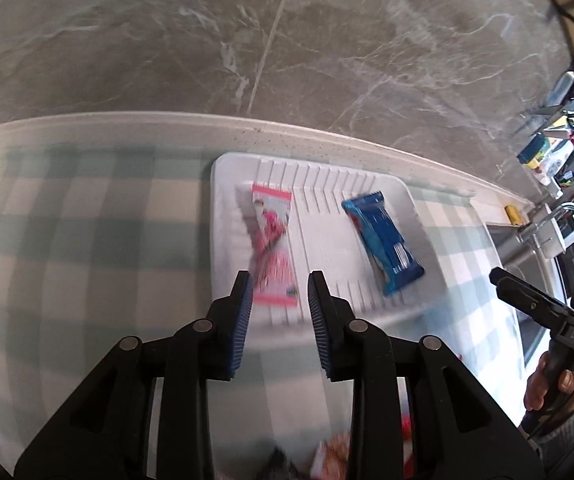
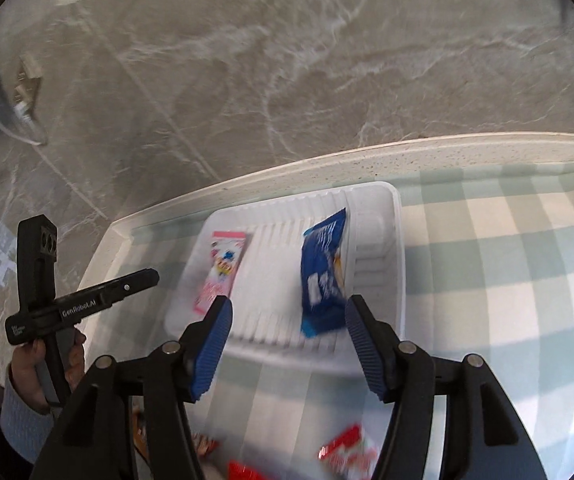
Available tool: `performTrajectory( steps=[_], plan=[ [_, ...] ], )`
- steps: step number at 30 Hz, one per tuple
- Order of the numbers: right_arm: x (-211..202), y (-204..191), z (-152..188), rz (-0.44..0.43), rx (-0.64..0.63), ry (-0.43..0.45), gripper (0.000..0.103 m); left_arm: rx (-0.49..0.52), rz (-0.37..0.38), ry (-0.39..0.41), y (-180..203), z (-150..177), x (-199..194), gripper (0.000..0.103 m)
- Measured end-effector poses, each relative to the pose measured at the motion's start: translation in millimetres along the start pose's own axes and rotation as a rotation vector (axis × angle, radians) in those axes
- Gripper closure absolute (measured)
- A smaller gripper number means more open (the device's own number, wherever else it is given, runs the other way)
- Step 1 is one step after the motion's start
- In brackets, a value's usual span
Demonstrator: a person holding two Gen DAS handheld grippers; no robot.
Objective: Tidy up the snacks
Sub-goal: 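Grasp orange packet with left tool while right tool grasps light-blue biscuit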
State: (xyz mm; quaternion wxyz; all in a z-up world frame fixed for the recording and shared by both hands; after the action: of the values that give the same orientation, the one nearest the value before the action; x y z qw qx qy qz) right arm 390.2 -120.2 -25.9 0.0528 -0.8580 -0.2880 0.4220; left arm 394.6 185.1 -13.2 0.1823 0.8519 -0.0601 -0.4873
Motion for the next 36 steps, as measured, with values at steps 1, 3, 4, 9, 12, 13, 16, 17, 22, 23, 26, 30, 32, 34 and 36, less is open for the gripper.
performTrajectory(
  steps=[1, 3, 4, 9, 12, 13, 16, 17, 22, 23, 26, 30, 32, 34, 36],
  plan=[
    [-9, -4, 7, 0.001, -0.011, 0.004, 0.039, -0.007, -0.001, 0.003, -3, 9, -11, 0.07],
    [-27, -12, 23, 0.008, -0.036, 0.011, 0.037, -0.025, -0.001, 0.005, -12, 30, -35, 0.058],
    [-34, -14, 30, 0.011, -0.048, 0.012, 0.037, -0.035, -0.001, 0.005, -14, 39, -42, 0.053],
    [-63, -24, 83, 0.042, -0.1, -0.015, 0.036, -0.089, -0.043, -0.055, -34, 99, -64, 0.053],
    [-71, -25, 112, 0.05, -0.116, -0.042, 0.036, -0.123, -0.076, -0.103, -45, 135, -66, 0.053],
    [-74, -26, 123, 0.059, -0.122, -0.054, 0.036, -0.134, -0.094, -0.118, -49, 146, -66, 0.053],
    [-80, -26, 151, 0.073, -0.144, -0.092, 0.036, -0.175, -0.111, -0.155, -58, 175, -67, 0.053],
    [-81, -26, 160, 0.078, -0.153, -0.107, 0.036, -0.192, -0.114, -0.169, -59, 185, -66, 0.053],
    [-84, -30, 193, 0.077, -0.192, -0.175, 0.036, -0.229, -0.127, -0.189, -61, 208, -62, 0.053],
    [-84, -31, 198, 0.077, -0.203, -0.188, 0.036, -0.234, -0.126, -0.191, -61, 212, -61, 0.053],
    [-85, -38, 213, 0.086, -0.266, -0.223, 0.036, -0.245, -0.121, -0.198, -61, 215, -55, 0.053],
    [-86, -49, 226, 0.085, -0.395, -0.263, 0.036, -0.248, -0.117, -0.198, -61, 215, -51, 0.051],
    [-88, -55, 231, 0.086, -0.475, -0.28, 0.035, -0.251, -0.113, -0.198, -61, 213, -49, 0.05],
    [-87, -60, 236, 0.1, -0.56, -0.305, 0.034, -0.255, -0.109, -0.198, -60, 208, -46, 0.05],
    [-85, -66, 242, 0.11, -0.634, -0.328, 0.031, -0.251, -0.107, -0.2, -59, 205, -43, 0.05]
  ],
)
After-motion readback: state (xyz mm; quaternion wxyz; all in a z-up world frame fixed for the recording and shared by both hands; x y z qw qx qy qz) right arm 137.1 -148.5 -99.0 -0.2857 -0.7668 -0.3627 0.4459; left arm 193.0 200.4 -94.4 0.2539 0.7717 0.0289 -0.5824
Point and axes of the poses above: each gripper's, at about its wrist camera, not at the fingertips, and x roughly the way its jaws point, y to its right, z to its underside, the point moved 5 cm from there along x, roughly the way its jaws point, and after that the axes turned 9 degrees about -x, right-handed, at the moved point
